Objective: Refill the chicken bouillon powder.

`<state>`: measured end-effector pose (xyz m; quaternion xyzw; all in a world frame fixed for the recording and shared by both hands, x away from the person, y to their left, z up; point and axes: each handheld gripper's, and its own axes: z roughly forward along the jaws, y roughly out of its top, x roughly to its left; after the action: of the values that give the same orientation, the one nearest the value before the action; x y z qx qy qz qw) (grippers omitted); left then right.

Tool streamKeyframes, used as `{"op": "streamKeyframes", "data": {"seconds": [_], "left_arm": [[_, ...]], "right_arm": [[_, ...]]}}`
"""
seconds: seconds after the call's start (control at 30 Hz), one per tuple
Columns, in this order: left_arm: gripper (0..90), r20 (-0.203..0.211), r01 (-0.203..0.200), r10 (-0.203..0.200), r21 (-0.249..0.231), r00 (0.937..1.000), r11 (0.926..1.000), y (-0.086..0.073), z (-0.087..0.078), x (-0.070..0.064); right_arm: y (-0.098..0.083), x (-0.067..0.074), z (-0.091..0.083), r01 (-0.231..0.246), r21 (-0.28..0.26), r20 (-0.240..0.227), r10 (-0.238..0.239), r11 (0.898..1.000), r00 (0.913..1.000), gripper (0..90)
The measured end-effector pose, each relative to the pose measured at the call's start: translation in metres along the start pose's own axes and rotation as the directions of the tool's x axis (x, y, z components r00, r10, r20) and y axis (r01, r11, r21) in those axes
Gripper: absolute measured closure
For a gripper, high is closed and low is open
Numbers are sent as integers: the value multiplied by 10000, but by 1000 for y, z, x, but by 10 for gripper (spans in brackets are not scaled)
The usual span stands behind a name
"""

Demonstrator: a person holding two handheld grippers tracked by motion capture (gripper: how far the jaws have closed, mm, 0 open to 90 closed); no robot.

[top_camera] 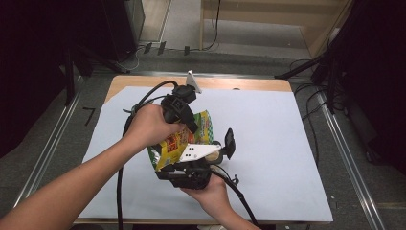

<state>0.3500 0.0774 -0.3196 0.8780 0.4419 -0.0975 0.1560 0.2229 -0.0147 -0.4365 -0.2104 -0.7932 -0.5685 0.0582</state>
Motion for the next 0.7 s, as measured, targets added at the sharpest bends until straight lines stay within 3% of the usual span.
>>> {"op": "streamKeyframes", "data": {"seconds": [0.7], "left_arm": [[900,-21,111,-111,172,9999,9998,1,-1,-1]], "right_arm": [[0,0,-1,-2,-77,-25,2,10000,10000,742]]}}
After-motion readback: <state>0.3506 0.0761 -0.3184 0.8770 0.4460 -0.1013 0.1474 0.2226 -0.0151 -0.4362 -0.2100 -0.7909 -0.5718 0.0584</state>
